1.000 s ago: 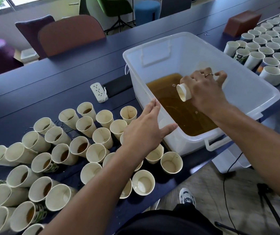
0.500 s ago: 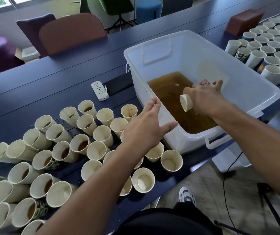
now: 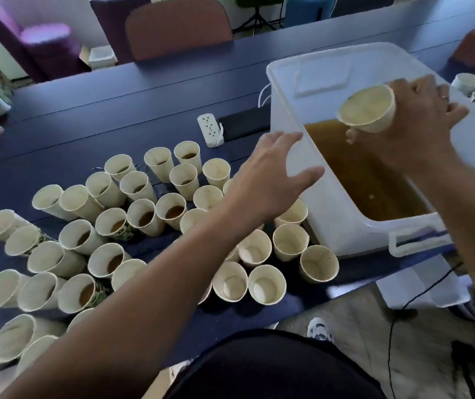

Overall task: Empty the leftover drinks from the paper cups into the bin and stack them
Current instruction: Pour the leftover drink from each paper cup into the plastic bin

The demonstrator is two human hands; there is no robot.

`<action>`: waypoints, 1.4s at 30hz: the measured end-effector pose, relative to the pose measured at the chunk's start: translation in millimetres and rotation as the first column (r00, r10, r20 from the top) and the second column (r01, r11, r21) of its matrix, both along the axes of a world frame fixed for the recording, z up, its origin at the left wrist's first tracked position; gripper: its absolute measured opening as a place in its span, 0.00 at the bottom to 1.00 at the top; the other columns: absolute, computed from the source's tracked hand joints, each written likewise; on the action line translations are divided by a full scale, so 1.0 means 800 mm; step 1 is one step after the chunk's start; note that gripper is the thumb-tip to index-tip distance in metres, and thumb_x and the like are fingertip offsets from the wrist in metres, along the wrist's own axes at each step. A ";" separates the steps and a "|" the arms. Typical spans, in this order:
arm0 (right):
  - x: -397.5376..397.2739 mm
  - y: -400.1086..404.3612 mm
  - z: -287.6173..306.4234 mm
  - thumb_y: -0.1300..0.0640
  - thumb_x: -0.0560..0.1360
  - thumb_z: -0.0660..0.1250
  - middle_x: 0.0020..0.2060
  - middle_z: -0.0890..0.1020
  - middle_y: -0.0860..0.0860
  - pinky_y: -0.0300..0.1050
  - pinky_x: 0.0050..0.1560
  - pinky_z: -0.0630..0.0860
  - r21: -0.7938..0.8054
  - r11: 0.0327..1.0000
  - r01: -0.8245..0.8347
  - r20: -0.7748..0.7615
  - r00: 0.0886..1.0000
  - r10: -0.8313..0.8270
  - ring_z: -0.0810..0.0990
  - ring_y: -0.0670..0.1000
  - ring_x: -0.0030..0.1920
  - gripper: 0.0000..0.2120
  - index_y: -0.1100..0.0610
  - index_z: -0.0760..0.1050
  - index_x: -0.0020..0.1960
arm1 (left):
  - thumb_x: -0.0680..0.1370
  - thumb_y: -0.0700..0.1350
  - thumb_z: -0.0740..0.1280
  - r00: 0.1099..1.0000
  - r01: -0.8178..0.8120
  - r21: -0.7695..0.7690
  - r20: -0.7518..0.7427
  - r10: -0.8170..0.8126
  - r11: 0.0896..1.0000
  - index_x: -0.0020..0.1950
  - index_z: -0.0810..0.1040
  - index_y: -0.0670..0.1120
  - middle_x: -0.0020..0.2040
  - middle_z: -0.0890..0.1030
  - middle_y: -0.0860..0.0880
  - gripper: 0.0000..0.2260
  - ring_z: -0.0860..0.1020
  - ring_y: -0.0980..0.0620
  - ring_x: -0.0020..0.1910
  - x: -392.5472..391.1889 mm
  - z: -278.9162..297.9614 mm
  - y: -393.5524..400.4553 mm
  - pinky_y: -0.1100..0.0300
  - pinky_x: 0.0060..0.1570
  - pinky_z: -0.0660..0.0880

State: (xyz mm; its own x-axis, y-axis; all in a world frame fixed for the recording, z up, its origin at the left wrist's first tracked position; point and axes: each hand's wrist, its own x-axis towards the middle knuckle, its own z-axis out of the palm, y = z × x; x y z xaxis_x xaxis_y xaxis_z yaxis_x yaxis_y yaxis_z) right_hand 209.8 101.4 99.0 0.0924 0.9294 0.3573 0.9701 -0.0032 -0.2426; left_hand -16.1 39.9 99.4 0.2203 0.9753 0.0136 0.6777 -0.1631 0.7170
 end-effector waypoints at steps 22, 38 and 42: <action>-0.295 -0.070 -0.077 0.37 0.65 0.77 0.76 0.60 0.49 0.65 0.69 0.54 -0.661 0.453 -0.598 -0.141 0.692 0.708 0.55 0.59 0.77 0.55 0.36 0.42 0.78 | 0.74 0.44 0.73 0.730 -0.683 -0.142 -0.127 0.671 0.716 0.40 0.83 0.51 0.38 0.82 0.55 0.04 0.82 0.50 0.41 -0.272 -0.078 -0.094 0.52 0.48 0.80; -0.371 0.026 -0.152 0.54 0.80 0.64 0.38 0.83 0.53 0.43 0.33 0.75 -0.593 0.706 -0.389 -0.043 0.890 0.454 0.83 0.55 0.37 0.10 0.56 0.75 0.41 | 0.77 0.51 0.71 0.676 -0.713 -0.151 -0.411 0.612 0.685 0.50 0.85 0.53 0.50 0.85 0.50 0.05 0.82 0.47 0.53 -0.293 -0.154 -0.079 0.49 0.56 0.78; -0.379 0.028 -0.158 0.57 0.79 0.65 0.32 0.83 0.51 0.45 0.36 0.79 -0.613 0.713 -0.340 -0.005 0.904 0.427 0.83 0.53 0.33 0.09 0.56 0.75 0.40 | 0.76 0.55 0.72 0.704 -0.685 -0.169 -0.405 0.583 0.709 0.59 0.83 0.53 0.55 0.85 0.51 0.13 0.80 0.48 0.58 -0.294 -0.164 -0.084 0.45 0.63 0.73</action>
State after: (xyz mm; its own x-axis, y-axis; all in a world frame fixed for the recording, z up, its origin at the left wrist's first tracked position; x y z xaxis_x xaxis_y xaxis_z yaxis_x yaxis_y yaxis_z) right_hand -93.5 124.2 -27.8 -0.3247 0.9007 -0.2885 0.9410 0.2768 -0.1948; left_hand -251.2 -27.0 -31.9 -0.5102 0.8252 -0.2422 0.7240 0.5641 0.3969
